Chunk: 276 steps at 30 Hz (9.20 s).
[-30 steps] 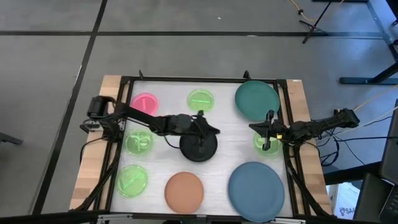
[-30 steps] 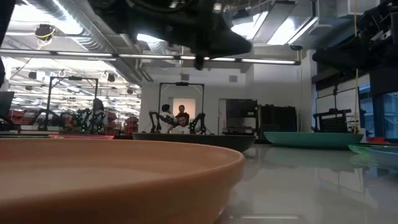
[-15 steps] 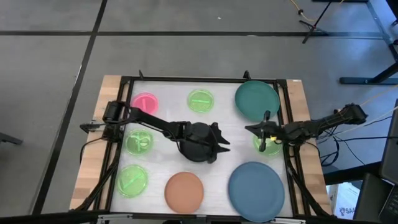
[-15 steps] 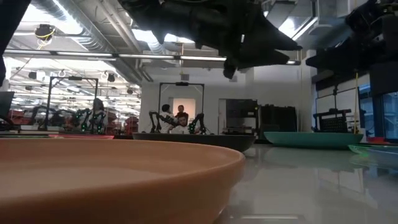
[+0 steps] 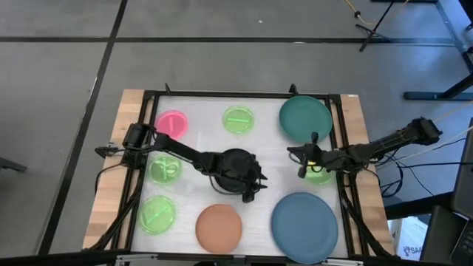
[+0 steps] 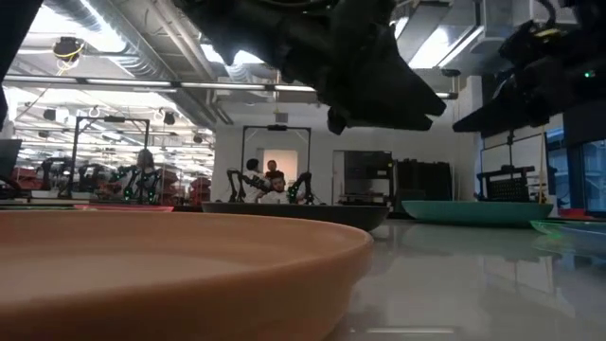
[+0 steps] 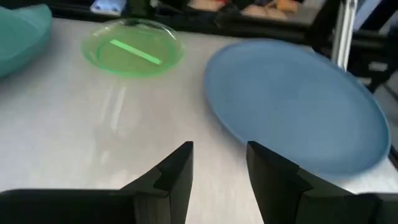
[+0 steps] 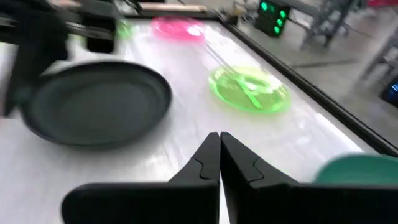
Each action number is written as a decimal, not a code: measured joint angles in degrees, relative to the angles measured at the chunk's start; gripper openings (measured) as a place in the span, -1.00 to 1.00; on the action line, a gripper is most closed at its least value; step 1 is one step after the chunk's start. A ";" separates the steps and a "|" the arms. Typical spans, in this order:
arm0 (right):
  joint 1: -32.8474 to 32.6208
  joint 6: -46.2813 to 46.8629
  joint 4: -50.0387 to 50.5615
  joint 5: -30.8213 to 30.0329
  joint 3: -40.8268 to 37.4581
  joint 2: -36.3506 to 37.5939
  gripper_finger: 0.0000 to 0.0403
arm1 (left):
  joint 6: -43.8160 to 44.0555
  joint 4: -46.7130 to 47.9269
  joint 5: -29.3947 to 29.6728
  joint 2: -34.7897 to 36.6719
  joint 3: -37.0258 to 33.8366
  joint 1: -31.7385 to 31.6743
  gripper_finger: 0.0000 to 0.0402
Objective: Stack plastic plates
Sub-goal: Stack the dark green plate on top of the blue plate, then stack the black plate on top of the dark green plate
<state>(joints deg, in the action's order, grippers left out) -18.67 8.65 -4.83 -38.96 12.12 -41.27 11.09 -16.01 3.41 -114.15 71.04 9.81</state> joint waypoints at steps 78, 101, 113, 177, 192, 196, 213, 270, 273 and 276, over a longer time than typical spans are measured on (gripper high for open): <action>2.58 -0.68 19.34 -4.76 14.77 -3.20 -1.00 | -5.91 30.07 -2.69 -18.13 34.77 -6.19 -0.29; 2.58 -10.69 21.37 -8.87 12.87 12.45 -1.00 | -28.43 16.92 -2.09 -19.56 34.74 -22.58 -0.22; 2.58 -11.96 21.36 -8.87 12.85 12.17 -1.00 | -28.14 17.64 -6.13 -31.72 48.24 -23.28 -0.01; -21.13 -8.93 20.27 -12.35 18.27 11.39 -1.00 | -34.56 43.62 7.63 -29.40 58.65 0.92 -0.99; -24.11 -11.08 10.68 -13.95 18.29 4.02 -1.00 | -30.39 35.55 -12.99 -30.03 58.74 10.45 -0.98; -24.09 -14.00 6.50 -14.03 18.32 2.55 -1.00 | -28.91 33.46 -17.13 -32.10 58.65 10.08 -0.98; -24.07 -16.47 5.07 -13.96 18.32 1.74 -1.00 | -21.21 34.61 -20.14 -34.03 58.67 8.99 -0.51; -24.07 -10.26 5.15 -7.84 18.23 -7.37 -1.00 | -9.16 64.73 11.25 -2.57 41.29 16.52 -0.42; -24.07 -10.26 5.34 -7.87 18.23 -7.37 -1.00 | -6.85 57.28 13.53 2.95 31.12 16.48 -0.42; -24.07 -10.16 5.21 -7.87 18.23 -7.37 -1.00 | -4.59 50.92 14.72 7.93 21.90 16.48 -0.42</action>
<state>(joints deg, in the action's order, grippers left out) -42.74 -1.51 0.38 -46.83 30.35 -48.64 6.49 34.91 18.13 -106.21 92.94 26.28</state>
